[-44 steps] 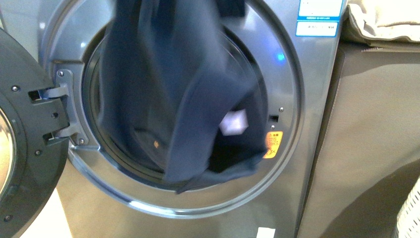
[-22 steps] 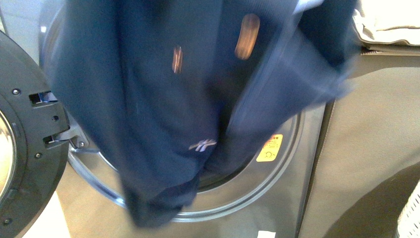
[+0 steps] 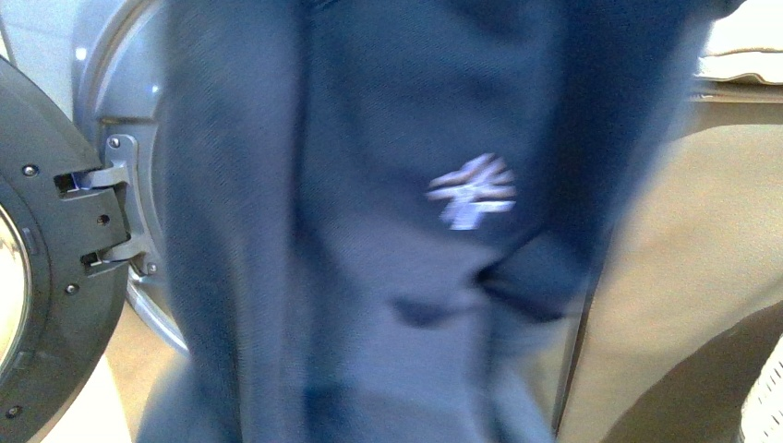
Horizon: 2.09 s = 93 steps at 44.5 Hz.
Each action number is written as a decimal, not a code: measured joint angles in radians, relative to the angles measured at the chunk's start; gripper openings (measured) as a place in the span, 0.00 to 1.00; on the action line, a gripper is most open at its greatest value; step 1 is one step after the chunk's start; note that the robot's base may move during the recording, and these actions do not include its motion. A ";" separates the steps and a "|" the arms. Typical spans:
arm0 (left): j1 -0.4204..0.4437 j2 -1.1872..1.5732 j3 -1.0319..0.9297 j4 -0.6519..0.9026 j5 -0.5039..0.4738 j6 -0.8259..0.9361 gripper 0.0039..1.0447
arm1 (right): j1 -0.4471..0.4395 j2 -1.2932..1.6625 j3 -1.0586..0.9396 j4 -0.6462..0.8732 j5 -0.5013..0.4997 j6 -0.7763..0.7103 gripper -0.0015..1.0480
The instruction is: Collect clothes from washing machine
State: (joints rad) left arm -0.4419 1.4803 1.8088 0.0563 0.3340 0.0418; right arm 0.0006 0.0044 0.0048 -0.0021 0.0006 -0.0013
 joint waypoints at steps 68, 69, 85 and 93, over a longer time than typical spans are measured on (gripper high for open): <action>-0.124 -0.084 -0.111 0.054 -0.133 0.002 0.05 | -0.322 0.349 0.146 0.790 -0.954 0.686 0.93; -0.124 -0.084 -0.111 0.054 -0.132 0.002 0.05 | -0.319 0.352 0.151 0.790 -0.968 0.686 0.93; -0.124 -0.084 -0.111 0.054 -0.133 0.002 0.05 | -0.191 0.684 0.161 0.936 -0.939 0.530 0.93; -0.124 -0.084 -0.111 0.054 -0.133 0.002 0.05 | -0.098 1.054 0.167 1.223 -0.876 0.498 0.93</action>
State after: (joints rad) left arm -0.5659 1.3968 1.6978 0.1101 0.2012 0.0433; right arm -0.0971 1.0580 0.1722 1.2209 -0.8757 0.4969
